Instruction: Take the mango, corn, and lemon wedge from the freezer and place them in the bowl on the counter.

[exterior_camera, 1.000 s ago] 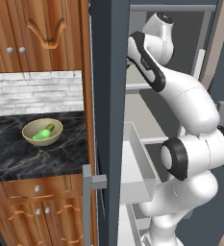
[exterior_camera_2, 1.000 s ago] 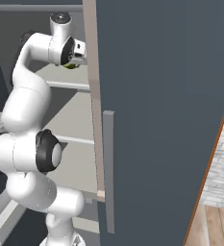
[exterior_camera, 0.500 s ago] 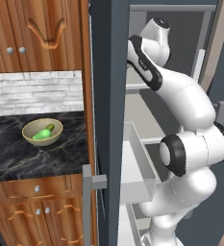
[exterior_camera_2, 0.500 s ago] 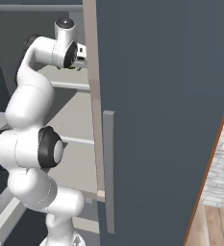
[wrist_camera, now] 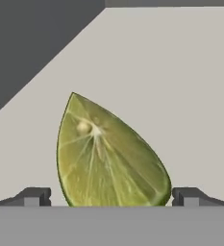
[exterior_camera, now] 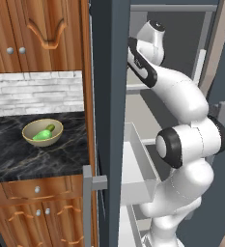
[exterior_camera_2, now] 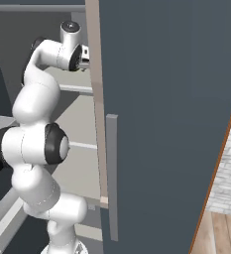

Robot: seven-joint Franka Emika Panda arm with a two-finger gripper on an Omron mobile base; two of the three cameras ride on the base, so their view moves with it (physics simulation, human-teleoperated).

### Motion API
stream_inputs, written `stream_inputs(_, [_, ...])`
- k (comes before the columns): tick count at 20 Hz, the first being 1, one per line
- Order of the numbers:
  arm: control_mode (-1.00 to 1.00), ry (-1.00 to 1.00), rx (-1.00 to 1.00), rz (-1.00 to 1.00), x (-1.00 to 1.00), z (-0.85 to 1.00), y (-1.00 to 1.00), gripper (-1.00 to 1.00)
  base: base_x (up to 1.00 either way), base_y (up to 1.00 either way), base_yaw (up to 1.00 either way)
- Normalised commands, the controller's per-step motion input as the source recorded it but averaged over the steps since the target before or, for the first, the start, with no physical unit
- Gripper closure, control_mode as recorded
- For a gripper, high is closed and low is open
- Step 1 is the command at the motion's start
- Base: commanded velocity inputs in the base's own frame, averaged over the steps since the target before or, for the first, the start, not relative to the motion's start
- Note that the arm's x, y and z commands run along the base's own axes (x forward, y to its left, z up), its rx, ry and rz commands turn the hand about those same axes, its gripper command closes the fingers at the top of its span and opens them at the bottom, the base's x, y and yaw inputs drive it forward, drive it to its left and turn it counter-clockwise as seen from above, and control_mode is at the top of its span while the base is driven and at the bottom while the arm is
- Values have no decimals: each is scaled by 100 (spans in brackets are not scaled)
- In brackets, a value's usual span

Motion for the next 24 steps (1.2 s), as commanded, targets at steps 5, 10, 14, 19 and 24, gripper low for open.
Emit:
stream_inputs(5, [-100, 0, 0, 0, 45, 0, 13, -100, 0, 0, 0])
stream_inputs(10, [-100, 0, 0, 0, 24, -3, 9, -100, 0, 0, 0])
stream_inputs(14, [-100, 1, 0, 0, 3, -22, 15, -100, 0, 0, 0])
stream_inputs(19, [-100, 10, 0, 0, -2, -36, 23, 100, 0, 0, 0])
stream_inputs(24, [-100, 7, 0, 0, -4, -28, 19, 100, 0, 0, 0])
